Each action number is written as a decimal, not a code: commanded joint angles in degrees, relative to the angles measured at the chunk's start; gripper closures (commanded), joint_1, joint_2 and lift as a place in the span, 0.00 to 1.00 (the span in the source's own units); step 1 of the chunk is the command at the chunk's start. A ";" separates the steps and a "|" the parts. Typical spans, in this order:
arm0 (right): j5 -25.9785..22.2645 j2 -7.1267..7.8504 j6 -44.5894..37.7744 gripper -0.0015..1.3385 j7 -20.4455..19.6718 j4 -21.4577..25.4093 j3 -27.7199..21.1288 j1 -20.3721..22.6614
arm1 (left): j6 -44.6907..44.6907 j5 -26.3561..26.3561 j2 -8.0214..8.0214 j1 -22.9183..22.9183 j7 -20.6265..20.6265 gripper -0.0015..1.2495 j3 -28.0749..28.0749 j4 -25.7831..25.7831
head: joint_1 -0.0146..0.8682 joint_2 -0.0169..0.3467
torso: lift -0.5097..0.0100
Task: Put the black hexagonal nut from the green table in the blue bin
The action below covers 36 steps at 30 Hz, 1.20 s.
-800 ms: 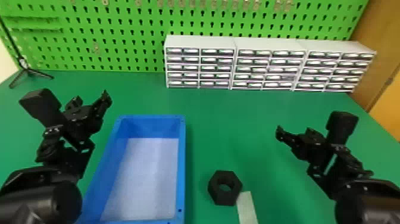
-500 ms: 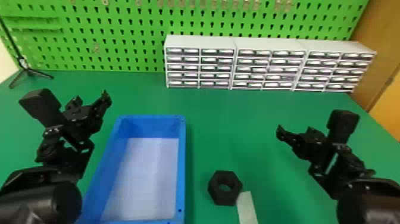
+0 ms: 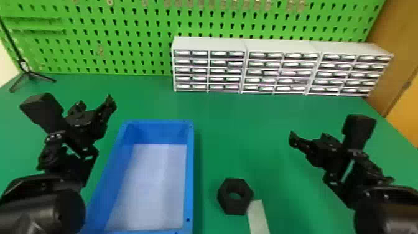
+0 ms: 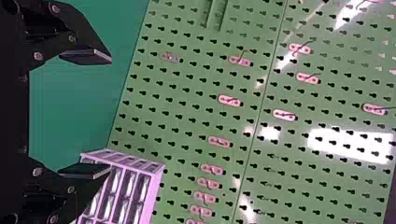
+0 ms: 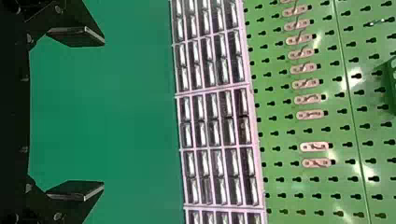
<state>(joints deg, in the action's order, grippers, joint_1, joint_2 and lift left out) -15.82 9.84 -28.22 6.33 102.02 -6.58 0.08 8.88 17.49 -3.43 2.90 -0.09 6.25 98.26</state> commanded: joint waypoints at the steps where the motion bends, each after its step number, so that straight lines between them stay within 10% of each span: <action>1: 0.00 0.01 -3.60 0.16 0.00 2.66 0.43 0.54 | 0.00 0.00 0.00 -0.09 0.00 0.35 0.08 0.00 | 0.80 0.07 | 0.79; 36: -2.20 0.53 -43.76 0.15 1.50 26.21 -0.10 4.32 | 0.00 -0.44 0.00 -1.05 0.00 0.35 1.57 1.05 | 0.80 0.07 | 0.79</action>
<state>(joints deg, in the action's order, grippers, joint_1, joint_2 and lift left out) -18.26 10.03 -67.08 7.82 125.68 -6.64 4.50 8.88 17.14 -3.43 2.05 -0.09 7.52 99.13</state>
